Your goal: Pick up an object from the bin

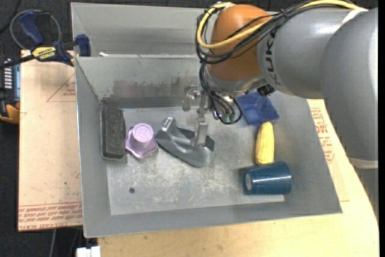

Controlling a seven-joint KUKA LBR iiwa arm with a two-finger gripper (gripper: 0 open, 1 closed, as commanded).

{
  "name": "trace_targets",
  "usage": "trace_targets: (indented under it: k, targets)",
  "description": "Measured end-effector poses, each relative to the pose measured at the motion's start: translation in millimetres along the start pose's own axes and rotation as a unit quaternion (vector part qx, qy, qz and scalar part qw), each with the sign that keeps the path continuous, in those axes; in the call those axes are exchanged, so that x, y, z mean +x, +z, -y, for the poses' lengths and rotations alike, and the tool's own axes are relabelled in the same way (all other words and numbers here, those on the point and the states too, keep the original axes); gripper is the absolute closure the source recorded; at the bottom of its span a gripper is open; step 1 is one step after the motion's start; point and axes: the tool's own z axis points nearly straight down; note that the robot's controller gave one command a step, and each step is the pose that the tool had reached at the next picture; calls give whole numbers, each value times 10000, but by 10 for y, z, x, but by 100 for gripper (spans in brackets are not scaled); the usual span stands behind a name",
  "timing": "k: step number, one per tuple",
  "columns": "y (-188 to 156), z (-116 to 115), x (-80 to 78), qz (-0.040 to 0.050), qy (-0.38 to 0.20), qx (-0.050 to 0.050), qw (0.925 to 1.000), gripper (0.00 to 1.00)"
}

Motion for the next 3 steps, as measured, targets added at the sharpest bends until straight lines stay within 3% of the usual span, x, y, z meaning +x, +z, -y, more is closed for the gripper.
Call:
trace_targets:
  k: [1, 2, 3]
  targets:
    - [-46, 5, -16, 34, 9, 1, 10000, 0]
    - [241, -200, 57, 88, 384, -59, 9992, 0]
    - [164, -200, 213, 59, 1215, -25, 9926, 0]
